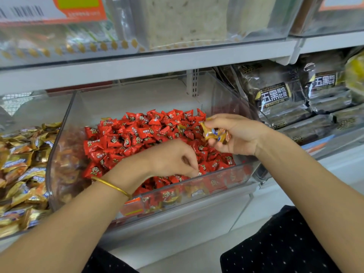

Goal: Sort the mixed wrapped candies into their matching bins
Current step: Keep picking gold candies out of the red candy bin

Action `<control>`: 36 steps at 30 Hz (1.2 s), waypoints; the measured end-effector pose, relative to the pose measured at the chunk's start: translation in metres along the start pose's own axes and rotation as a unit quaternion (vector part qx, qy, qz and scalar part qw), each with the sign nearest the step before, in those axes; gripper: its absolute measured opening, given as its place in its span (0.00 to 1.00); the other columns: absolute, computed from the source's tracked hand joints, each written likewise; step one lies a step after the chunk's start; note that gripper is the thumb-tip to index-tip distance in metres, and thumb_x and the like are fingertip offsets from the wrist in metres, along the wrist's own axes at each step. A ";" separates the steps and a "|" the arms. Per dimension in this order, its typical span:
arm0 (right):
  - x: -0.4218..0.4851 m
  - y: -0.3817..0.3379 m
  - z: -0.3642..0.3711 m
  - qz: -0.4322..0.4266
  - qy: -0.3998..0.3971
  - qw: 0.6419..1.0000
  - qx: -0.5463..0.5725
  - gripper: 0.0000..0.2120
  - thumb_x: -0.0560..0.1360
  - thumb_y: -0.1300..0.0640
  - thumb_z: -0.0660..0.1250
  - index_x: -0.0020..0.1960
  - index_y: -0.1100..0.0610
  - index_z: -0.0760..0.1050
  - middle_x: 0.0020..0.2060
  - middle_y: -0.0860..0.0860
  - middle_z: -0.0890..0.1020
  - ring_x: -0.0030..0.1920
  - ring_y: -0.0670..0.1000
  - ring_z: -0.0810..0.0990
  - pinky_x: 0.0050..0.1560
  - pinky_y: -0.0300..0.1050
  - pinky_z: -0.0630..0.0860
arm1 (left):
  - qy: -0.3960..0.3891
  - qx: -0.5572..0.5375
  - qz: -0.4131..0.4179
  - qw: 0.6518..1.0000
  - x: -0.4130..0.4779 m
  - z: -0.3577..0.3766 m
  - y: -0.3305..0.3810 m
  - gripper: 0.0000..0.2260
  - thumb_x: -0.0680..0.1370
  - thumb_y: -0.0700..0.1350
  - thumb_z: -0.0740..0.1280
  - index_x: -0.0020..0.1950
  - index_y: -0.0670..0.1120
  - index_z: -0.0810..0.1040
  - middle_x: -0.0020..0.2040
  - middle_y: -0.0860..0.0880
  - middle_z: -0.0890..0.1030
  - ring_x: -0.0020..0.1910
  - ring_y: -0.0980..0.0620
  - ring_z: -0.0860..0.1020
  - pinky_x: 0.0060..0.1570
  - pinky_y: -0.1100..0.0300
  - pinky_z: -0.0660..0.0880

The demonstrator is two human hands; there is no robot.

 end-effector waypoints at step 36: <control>0.059 -0.028 0.014 -0.061 0.099 0.812 -0.572 0.10 0.70 0.65 0.67 0.49 0.60 0.82 0.44 0.55 0.83 0.37 0.57 0.84 0.35 0.51 0.83 | 0.026 0.308 -0.089 0.947 0.040 -0.038 -0.032 0.14 0.75 0.52 0.68 0.59 0.50 0.77 0.48 0.52 0.65 0.53 0.50 0.70 0.52 0.58 0.69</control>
Point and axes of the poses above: each hand's wrist, its own x-axis towards the middle knuckle, its own z-axis out of the palm, y = z × x, the point moved 4 cm from there along x, towards the middle knuckle
